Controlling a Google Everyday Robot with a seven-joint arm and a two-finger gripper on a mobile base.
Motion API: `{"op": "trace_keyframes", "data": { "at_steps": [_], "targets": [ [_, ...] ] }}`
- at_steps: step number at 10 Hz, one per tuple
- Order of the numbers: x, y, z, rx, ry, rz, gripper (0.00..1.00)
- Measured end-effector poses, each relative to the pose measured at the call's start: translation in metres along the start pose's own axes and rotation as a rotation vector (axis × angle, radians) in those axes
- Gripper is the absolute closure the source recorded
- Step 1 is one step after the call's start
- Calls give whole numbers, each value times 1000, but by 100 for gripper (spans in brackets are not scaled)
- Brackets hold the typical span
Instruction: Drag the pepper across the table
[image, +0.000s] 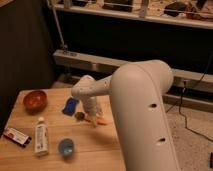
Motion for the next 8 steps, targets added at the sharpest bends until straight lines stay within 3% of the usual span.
{"op": "trace_keyframes", "data": {
  "at_steps": [8],
  "targets": [
    [1, -1, 3, 3, 14, 7, 49]
  ]
}}
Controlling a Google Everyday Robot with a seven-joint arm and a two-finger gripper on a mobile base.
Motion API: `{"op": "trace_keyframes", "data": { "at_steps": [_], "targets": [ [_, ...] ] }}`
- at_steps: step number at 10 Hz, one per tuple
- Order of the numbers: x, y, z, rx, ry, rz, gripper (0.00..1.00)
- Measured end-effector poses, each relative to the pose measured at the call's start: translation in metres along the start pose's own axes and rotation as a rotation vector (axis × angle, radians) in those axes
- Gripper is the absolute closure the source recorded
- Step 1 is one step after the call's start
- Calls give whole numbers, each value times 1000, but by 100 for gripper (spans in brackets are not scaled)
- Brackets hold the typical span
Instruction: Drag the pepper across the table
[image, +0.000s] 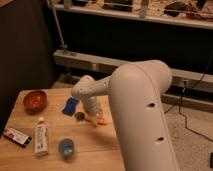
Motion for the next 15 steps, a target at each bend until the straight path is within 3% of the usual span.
{"op": "trace_keyframes", "data": {
  "at_steps": [2, 5, 6, 11, 15],
  "targets": [
    [-1, 1, 2, 0, 7, -3, 51],
    [-3, 2, 4, 2, 15, -5, 76],
    [-3, 2, 4, 4, 17, -4, 79],
    [-4, 0, 4, 11, 19, 2, 79],
    [-8, -11, -6, 37, 5, 22, 79]
  ]
}}
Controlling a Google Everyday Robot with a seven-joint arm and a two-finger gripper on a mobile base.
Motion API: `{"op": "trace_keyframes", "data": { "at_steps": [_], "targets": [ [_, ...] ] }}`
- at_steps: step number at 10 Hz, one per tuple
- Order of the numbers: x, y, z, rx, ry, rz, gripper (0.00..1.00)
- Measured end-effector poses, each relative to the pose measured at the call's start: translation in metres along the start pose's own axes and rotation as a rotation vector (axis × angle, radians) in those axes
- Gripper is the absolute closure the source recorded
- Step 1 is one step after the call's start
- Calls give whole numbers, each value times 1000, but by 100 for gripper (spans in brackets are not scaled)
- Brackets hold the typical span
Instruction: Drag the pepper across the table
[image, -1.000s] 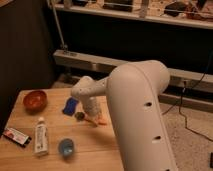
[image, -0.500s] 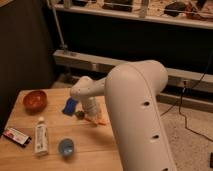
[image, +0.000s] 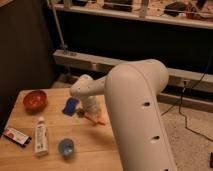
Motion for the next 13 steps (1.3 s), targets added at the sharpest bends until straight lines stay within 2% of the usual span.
{"op": "trace_keyframes", "data": {
  "at_steps": [7, 13],
  "targets": [
    [-15, -8, 2, 35, 24, -8, 79],
    [-30, -23, -8, 63, 9, 18, 79]
  ]
}}
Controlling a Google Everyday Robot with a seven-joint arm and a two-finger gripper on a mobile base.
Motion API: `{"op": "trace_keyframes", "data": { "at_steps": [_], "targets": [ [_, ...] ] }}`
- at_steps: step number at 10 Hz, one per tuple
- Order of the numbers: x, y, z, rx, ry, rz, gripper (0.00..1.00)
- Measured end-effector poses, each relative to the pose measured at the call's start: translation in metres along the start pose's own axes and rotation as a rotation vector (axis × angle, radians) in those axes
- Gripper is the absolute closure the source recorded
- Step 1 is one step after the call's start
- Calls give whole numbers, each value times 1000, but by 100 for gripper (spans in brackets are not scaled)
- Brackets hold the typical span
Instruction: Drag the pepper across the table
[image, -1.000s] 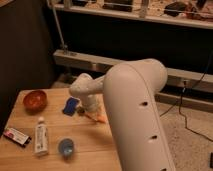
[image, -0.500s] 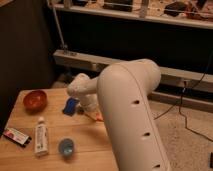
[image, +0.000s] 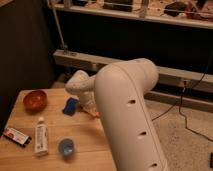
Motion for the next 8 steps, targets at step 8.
{"op": "trace_keyframes", "data": {
  "at_steps": [8],
  "targets": [
    [-15, -9, -1, 22, 5, 22, 79]
  ]
}}
